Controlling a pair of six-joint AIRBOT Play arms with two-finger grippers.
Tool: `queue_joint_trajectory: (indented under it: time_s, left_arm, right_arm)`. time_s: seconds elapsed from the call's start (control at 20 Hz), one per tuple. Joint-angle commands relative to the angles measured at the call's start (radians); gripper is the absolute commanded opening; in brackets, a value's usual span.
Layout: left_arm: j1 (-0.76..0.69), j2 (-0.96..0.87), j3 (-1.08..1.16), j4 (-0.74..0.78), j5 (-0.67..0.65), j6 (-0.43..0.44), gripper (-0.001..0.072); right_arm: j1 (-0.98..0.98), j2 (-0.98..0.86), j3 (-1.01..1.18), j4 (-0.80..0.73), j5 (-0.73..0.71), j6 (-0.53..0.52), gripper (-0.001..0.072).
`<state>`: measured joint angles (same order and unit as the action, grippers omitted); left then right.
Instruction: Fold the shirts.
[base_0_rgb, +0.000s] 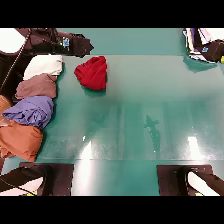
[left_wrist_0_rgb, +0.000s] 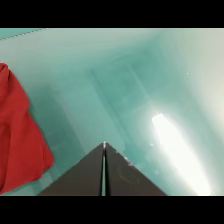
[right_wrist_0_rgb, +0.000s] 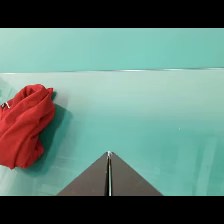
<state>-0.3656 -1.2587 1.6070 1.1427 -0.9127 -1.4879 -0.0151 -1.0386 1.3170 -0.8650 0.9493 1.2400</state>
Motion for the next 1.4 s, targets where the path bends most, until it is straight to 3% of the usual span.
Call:
queue_joint_trajectory:
  time_s: [0.0, 0.55, 0.75, 0.8, 0.85, 0.9, 1.05, 1.35]
  left_arm:
    - [0.0, 0.0, 0.0, 0.0, 0.0, 0.0, 0.0024]
    - [0.0, 0.0, 0.0, 0.0, 0.0, 0.0, 0.0024]
    - [0.0, -0.006, 0.0, 0.047, 0.099, 0.021, 0.0026]
    - [0.0, -0.014, 0.0, 0.103, 0.117, 0.029, 0.0155]
    - [0.003, -0.033, 0.0, 0.166, 0.119, 0.018, 0.043]
    - [0.003, -0.056, 0.0, 0.216, 0.117, -0.008, 0.0505]
    - [0.01, -0.184, 0.0, 0.327, 0.114, -0.057, 0.0509]
    - [0.046, -0.493, 0.0, 0.253, 0.112, -0.056, 0.0509]
  right_arm:
    - [0.0, 0.0, 0.001, 0.0, 0.0, 0.0, 0.0017]
    - [0.0, 0.0, 0.001, 0.0, 0.0, 0.0, 0.0017]
    - [0.001, 0.0, 0.001, 0.002, 0.0, 0.0, 0.0017]
    - [0.002, 0.0, 0.001, 0.005, 0.0, 0.0, 0.0017]
    - [0.002, 0.0, 0.001, 0.009, 0.001, 0.0, 0.0017]
    - [0.002, 0.0, 0.001, 0.01, 0.001, 0.001, 0.0017]
    - [0.003, 0.0, 0.001, 0.009, 0.031, 0.001, 0.0017]
    - [0.003, 0.0, 0.001, 0.009, 0.079, 0.001, 0.0017]
